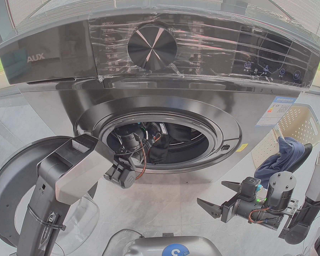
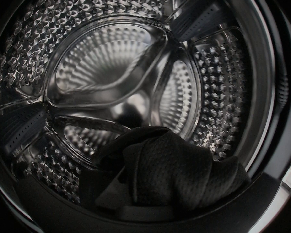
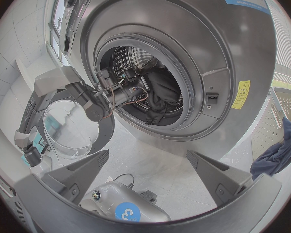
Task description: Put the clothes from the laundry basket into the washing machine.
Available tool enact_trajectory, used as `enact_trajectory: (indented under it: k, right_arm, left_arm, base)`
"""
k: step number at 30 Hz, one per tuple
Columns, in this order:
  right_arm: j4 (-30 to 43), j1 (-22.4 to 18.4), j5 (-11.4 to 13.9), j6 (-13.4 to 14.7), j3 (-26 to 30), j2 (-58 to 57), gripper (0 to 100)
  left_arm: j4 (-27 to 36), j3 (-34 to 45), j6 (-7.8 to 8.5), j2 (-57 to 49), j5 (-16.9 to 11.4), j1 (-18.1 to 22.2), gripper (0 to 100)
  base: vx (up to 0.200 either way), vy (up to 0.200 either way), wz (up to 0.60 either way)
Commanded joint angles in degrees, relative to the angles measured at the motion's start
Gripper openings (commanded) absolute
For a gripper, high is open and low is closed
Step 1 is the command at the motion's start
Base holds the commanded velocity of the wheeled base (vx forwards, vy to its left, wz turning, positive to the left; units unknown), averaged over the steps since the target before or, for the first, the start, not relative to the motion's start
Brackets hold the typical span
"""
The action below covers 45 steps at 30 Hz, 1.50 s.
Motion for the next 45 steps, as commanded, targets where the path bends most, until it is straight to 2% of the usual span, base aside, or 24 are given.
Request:
enact_trajectory:
  k: [1,4,13,14,18,21,22,23,26,27,31,34,38,39,41,44,45]
  right_arm:
    - [-0.41,0.0,0.01,0.0,-0.04,0.24,100]
    - [-0.41,0.0,-0.08,0.0,-0.04,0.32,100]
    - [-0.41,0.09,-0.08,0.0,-0.04,0.85,100]
    - [-0.41,0.0,-0.08,0.08,-0.04,0.85,100]
    - [-0.41,0.0,-0.08,0.08,-0.13,0.94,100]
    - [-0.49,0.17,-0.08,0.08,-0.22,1.56,100]
    - [-0.41,0.17,-0.08,0.08,-0.22,1.64,100]
    - [-0.49,0.35,-0.08,0.08,-0.22,1.82,100]
    - [-0.49,0.7,-0.08,0.08,-0.22,1.82,100]
    - [-0.41,1.05,-0.17,0.08,-0.22,1.82,100]
    - [-0.41,1.32,-0.17,0.08,-0.22,1.82,100]
    - [-0.41,1.58,-0.25,0.17,-0.22,1.91,100]
    - [-0.49,1.93,-0.25,0.17,-0.22,2.61,100]
    - [-0.49,1.93,-0.25,0.17,-0.22,2.7,100]
    - [-0.49,1.93,-0.25,0.17,-0.22,2.7,100]
    - [-0.49,1.93,-0.25,0.17,-0.22,2.96,100]
    - [-0.49,1.93,-0.25,0.17,-0.22,2.96,100]
  left_arm:
    - [3.7,-9.0,0.03,4.34,2.39,3.1,0]
    - [5.19,-10.85,0.03,3.98,4.24,3.36,0]
    - [6.51,-10.06,-0.05,2.75,5.73,1.78,0]
    - [6.77,-9.62,-0.05,2.4,5.73,1.69,100]
    - [7.3,-6.72,-0.93,0.91,5.64,1.16,100]
    - [7.83,-2.5,-4.45,-0.59,5.64,0.02,100]
    - [7.83,-2.06,-4.54,-0.67,5.64,-0.07,100]
    - [8.88,1.98,-5.33,-1.9,4.94,-0.68,100]
    - [10.11,6.9,-5.5,-2.61,4.15,-1.12,100]
    - [10.02,8.66,-5.59,-2.26,2.74,-1.56,100]
    - [10.11,8.13,-5.5,0.29,2.21,-1.65,100]
    - [10.37,8.75,-5.5,1.26,0.54,-1.91,100]
    - [11.25,7.52,-5.15,3.02,0.19,-2.53,100]
    - [11.52,6.29,-5.15,3.37,0.19,-2.53,0]
    - [11.96,4.79,-5.42,3.72,0.19,-2.53,0]
    - [12.57,-4.35,-5.86,6.8,2.21,-1.91,0]
    - [12.57,-4.7,-5.86,6.88,2.3,-1.91,0]
  base:
    - [0.0,0.0,0.0]
    - [0.0,0.0,0.0]
    - [0.0,0.0,0.0]
    - [0.0,0.0,0.0]
    - [0.0,0.0,0.0]
    - [0.0,0.0,0.0]
    - [0.0,0.0,0.0]
    - [0.0,0.0,0.0]
    - [0.0,0.0,0.0]
    - [0.0,0.0,0.0]
    - [0.0,0.0,0.0]
    - [0.0,0.0,0.0]
    - [0.0,0.0,0.0]
    - [0.0,0.0,0.0]
    - [0.0,0.0,0.0]
    - [0.0,0.0,0.0]
    - [0.0,0.0,0.0]
